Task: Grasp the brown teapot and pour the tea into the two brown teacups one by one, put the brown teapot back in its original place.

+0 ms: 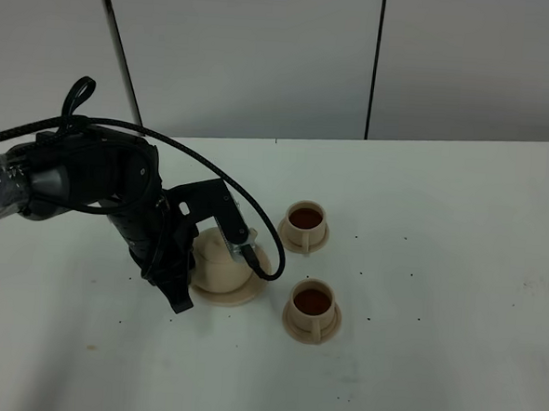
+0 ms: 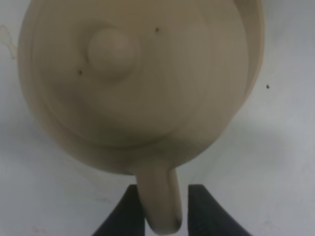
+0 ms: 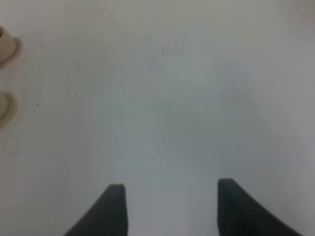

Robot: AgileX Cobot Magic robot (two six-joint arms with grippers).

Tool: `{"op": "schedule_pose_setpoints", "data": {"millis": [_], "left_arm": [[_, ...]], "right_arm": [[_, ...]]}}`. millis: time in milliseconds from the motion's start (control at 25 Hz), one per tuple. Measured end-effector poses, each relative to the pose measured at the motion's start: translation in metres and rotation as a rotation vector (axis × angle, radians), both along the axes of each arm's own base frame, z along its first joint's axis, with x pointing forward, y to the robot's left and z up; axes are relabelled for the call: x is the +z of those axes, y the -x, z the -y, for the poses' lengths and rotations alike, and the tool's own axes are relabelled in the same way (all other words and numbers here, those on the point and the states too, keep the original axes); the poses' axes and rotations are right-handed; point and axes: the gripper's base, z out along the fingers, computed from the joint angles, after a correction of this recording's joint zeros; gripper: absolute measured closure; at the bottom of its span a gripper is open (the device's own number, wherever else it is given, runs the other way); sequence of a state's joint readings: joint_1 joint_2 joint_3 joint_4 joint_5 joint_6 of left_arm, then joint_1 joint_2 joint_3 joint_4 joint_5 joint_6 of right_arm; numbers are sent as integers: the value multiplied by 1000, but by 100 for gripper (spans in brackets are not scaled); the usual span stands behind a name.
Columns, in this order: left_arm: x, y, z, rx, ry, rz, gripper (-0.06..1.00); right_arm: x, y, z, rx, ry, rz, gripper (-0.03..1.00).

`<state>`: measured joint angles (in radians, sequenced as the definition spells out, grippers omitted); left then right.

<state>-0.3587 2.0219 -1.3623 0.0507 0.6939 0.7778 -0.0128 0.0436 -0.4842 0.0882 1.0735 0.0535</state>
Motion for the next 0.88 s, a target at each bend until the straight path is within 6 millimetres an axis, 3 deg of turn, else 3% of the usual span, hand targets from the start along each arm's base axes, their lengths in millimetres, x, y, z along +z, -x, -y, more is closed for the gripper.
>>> {"op": "schedule_pose_setpoints", "data": {"millis": [520,880], "left_arm": [[17,4,0,26,27,15,59],[56,18,-7,35,14,32,59]], "right_arm": [[0,0,0,0,-1,0,56],[0,0,0,0,-1,0,56]]}}
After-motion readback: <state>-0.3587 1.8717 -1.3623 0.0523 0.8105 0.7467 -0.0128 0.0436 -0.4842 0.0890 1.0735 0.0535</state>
